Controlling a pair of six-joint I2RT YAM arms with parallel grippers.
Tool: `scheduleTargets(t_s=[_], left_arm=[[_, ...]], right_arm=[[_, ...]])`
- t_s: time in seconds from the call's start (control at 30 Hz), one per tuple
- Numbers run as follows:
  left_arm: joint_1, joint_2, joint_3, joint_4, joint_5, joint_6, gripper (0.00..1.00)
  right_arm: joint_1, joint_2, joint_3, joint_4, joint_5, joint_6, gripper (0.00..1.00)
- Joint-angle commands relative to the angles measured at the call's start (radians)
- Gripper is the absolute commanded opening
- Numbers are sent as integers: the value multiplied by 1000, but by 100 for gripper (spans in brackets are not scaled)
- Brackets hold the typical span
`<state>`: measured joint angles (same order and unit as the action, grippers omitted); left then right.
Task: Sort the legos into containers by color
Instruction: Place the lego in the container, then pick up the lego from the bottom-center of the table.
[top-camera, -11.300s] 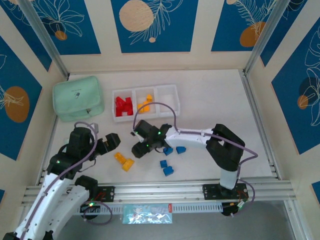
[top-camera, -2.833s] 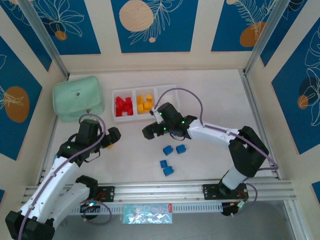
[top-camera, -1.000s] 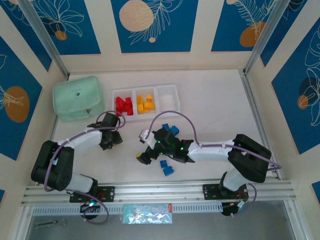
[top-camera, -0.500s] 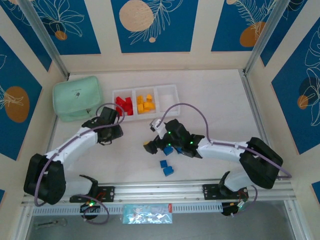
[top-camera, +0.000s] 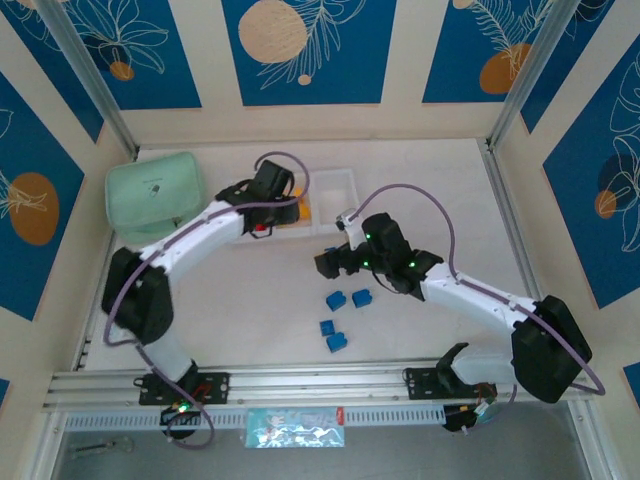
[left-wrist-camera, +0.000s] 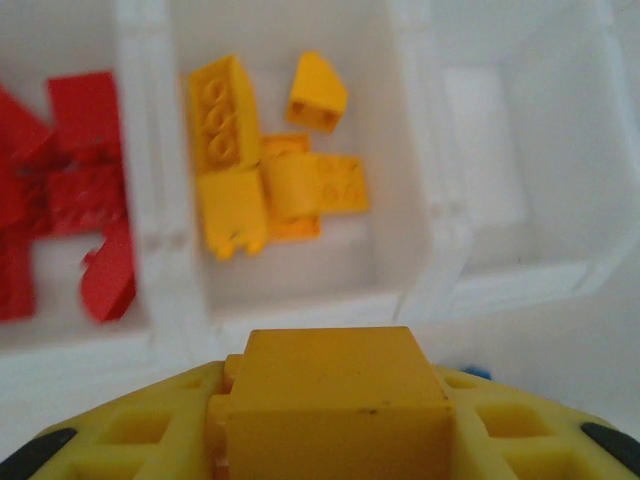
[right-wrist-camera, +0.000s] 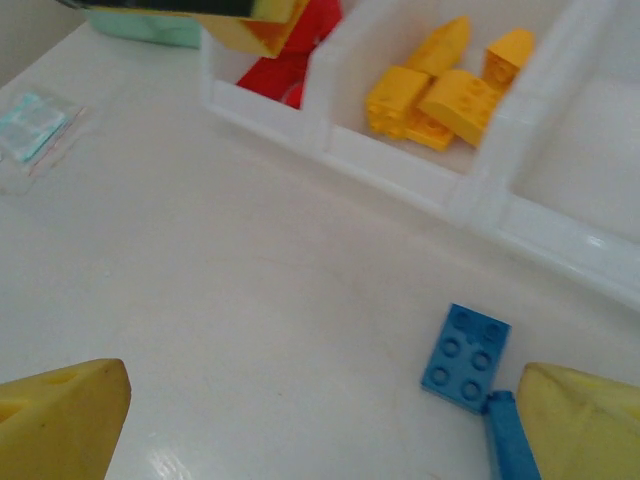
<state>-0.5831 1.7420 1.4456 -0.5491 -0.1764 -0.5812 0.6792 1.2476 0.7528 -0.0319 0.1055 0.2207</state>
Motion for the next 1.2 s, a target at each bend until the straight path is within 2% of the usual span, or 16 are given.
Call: scheduleTargets(t_s=[0.0,0.27,0.4,0.5,0.6,0.87,1.17], left_arm=[[-1,120,136,-36,-62,81,45],[15,380,412,-79,-200,147,48],[24,479,520,-128,-229,144,51],[27,506,559,-150,-230,142,61],[27,496,565,-150,-227,147,68],[25,372,514,-166,-149,149,76],[-4,144,272,-104,-3,146,96]], right_arm=[[-30,-30,32,-98,-44,42,99],[-89,-59,21,-138,-78,95,99],[-95,-63,24,-150,-63,98,99],[-96,-77,28,-164,-44,98,99],[-98,-89,26,-169,-30,97,99],[-104,-89,41,-194,-34,112,99],[-119,-93,61,-287,-1,166,99]])
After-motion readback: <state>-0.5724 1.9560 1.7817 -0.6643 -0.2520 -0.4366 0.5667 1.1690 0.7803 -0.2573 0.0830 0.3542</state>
